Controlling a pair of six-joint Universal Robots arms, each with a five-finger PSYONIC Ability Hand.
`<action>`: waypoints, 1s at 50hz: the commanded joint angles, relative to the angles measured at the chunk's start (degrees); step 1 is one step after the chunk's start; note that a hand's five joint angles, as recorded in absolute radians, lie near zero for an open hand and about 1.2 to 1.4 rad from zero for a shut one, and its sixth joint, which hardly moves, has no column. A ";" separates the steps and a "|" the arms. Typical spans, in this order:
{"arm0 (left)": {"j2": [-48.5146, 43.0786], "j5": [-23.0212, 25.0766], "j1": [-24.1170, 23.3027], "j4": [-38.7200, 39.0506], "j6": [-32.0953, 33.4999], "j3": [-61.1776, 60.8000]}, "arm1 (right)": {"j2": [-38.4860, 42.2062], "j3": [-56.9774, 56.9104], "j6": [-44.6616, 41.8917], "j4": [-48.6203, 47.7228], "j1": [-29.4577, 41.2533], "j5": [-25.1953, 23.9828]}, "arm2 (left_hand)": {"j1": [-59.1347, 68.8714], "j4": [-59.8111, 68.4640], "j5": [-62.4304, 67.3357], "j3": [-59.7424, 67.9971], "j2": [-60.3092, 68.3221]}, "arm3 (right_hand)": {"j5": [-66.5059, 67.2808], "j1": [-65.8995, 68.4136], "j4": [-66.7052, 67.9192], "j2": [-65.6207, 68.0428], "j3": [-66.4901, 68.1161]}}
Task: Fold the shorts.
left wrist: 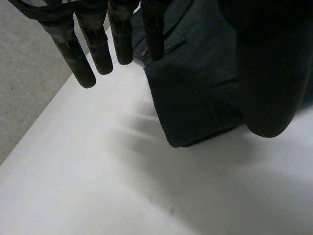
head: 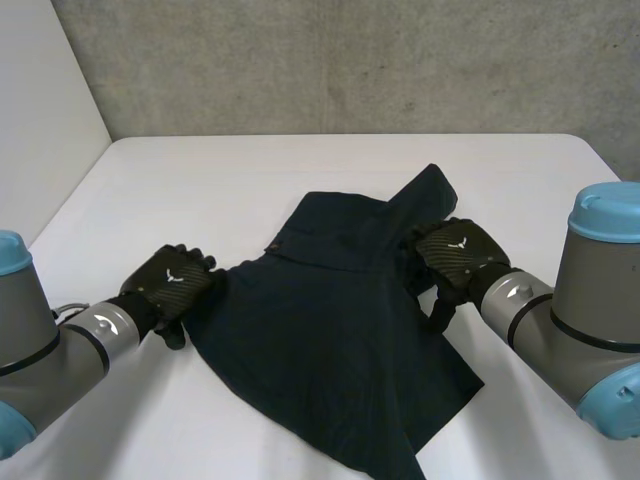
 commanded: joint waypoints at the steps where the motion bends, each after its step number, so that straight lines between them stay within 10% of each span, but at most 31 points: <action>1: -3.54 -0.09 -0.16 -0.01 -0.12 2.33 | 0.05 1.59 -0.10 -1.05 -1.01 0.07 | 6.65 6.71 6.59 6.82 6.73 | -3.64 -1.47 -3.28 -2.36 -2.09; 12: -6.44 -0.26 -0.69 1.84 -0.12 5.14 | 0.05 2.29 -0.10 -1.32 -1.18 0.16 | 25.99 26.05 25.93 26.16 26.07 | -3.64 -1.47 -3.28 -2.36 -2.09; 18: -7.85 -1.22 -0.69 3.77 -0.12 7.51 | 0.05 2.55 -0.10 -1.32 -1.18 0.25 | 60.72 60.78 60.66 60.89 60.81 | -3.64 -1.47 -3.28 -2.36 -2.09; 29: -6.80 -20.53 4.21 9.38 -1.79 17.87 | -0.83 2.47 -0.10 -1.32 -1.01 0.34 | 60.80 60.86 60.74 60.97 60.88 | -3.64 -1.47 -3.28 -2.36 -2.09; 38: -4.33 -22.85 4.76 9.93 -15.22 31.67 | -0.83 2.38 -0.01 -1.32 -1.01 0.34 | 60.80 60.86 60.74 60.97 60.88 | -3.64 -1.47 -3.28 -2.36 -2.09; 50: -5.91 -17.94 -14.12 8.34 -26.31 39.77 | -2.41 2.55 2.97 -3.16 -1.01 2.53 | 60.80 60.86 60.74 60.97 60.88 | -3.64 -1.47 -3.28 -2.36 -2.09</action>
